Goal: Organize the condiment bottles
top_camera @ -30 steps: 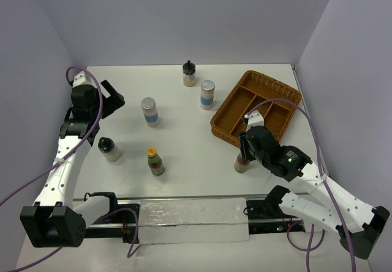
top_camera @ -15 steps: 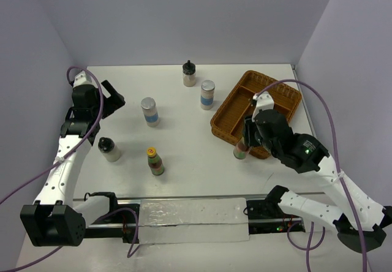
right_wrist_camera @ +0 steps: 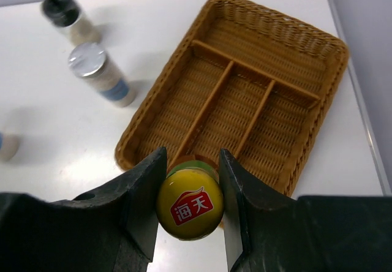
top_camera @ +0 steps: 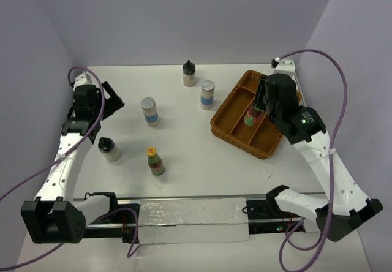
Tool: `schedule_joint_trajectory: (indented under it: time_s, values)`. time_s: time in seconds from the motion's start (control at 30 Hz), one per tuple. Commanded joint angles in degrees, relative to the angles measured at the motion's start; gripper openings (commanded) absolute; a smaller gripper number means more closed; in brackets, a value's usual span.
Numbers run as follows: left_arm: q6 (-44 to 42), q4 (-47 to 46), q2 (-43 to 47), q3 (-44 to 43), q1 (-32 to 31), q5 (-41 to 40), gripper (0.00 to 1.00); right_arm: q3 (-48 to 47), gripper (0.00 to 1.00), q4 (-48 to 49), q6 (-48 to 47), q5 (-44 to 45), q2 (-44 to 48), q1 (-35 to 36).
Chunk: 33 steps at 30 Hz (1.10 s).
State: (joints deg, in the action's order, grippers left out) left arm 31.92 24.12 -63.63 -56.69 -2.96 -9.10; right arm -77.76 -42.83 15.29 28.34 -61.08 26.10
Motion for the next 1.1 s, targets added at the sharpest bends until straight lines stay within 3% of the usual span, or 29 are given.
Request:
schedule_joint_trajectory:
  time_s: [0.0,0.3,1.07]
  values:
    - [-1.74,-0.78,3.58,-2.80,-0.29,-0.52,1.00,-4.23,0.09,11.98,0.18,-0.90,-2.19,-4.85]
    - [-1.11,-0.87,4.91,-3.16,-0.29,-0.80,0.99,-5.81,0.09,16.48,0.18,-1.44,-9.81,-17.84]
    - [-4.23,-6.27,4.67,-0.97,-0.29,2.86,1.00,-17.26,0.09,20.65,0.18,7.56,-28.00,-27.59]
